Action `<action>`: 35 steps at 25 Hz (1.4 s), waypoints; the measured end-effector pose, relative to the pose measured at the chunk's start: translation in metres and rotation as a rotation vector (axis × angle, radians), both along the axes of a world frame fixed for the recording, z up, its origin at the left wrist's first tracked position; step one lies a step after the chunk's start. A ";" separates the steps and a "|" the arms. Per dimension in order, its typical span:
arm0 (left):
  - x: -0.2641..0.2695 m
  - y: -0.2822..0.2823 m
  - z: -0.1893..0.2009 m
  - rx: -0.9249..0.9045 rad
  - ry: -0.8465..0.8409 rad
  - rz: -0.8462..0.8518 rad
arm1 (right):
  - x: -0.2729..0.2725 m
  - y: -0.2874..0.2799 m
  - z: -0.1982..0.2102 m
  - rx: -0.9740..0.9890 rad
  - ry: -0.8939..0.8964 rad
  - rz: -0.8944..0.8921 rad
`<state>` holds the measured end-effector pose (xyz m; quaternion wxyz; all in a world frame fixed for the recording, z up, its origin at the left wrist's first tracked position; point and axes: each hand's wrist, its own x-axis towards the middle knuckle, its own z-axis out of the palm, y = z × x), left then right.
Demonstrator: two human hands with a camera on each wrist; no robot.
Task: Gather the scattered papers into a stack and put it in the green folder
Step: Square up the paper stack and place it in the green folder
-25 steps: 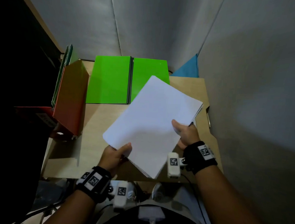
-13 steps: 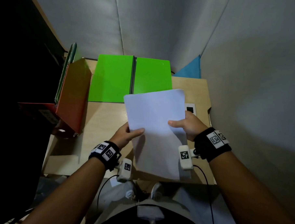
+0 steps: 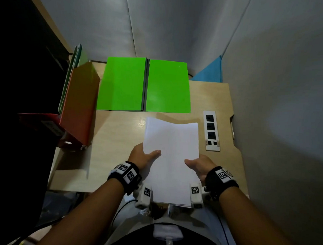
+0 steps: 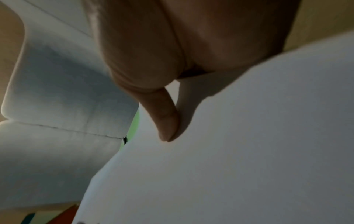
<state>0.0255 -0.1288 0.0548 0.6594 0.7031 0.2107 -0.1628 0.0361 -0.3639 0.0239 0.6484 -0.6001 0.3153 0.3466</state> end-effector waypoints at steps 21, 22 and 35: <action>0.184 0.042 -0.097 1.193 0.025 -0.821 | 0.028 -0.043 -0.023 -0.073 -0.144 -0.251; 0.161 0.040 -0.094 1.200 0.009 -0.840 | 0.032 -0.044 -0.021 -0.069 -0.151 -0.265; -0.081 0.025 -0.077 1.063 0.075 -0.989 | 0.070 -0.022 -0.045 -0.405 -0.060 0.110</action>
